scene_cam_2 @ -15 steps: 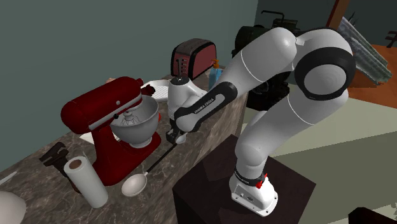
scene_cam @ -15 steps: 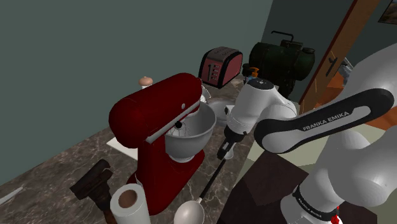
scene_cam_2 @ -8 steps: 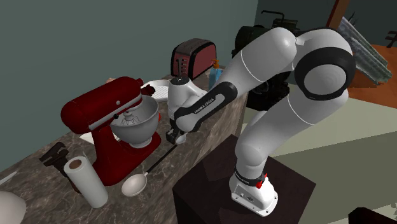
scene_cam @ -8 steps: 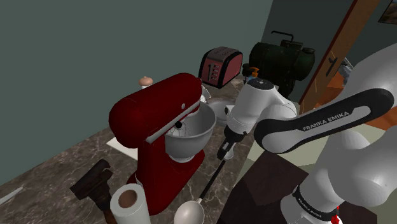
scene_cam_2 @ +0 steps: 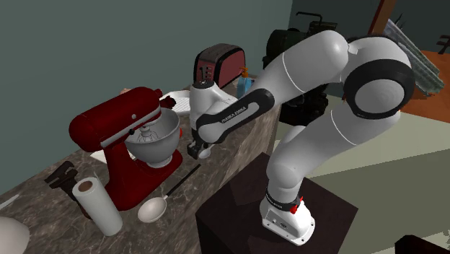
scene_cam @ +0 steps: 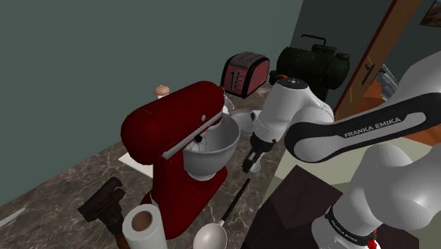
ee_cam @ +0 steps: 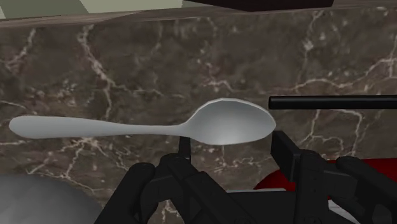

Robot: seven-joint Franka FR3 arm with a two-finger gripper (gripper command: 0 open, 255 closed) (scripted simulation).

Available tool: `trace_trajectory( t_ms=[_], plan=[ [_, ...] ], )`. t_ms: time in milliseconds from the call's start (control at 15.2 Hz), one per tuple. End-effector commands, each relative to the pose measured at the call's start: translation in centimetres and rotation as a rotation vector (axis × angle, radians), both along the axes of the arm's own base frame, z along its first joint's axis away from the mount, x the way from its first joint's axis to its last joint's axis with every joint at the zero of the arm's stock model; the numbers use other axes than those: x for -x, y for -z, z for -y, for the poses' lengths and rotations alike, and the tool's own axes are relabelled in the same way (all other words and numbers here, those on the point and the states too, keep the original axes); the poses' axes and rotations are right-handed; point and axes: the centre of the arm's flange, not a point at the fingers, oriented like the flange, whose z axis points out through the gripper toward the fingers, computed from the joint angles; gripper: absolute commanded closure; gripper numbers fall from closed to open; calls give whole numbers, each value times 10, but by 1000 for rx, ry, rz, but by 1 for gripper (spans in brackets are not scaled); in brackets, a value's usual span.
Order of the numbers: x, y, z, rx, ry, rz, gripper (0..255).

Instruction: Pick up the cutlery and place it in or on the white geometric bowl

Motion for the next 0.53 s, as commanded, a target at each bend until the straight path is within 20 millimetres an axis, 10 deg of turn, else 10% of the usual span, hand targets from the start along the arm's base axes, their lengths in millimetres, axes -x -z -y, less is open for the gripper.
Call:
trace_trajectory(
  t_ms=[0,462],
  plan=[
    [1,-11,0,0,0,-1,255],
    [1,-48,0,0,0,-1,255]
  ],
)
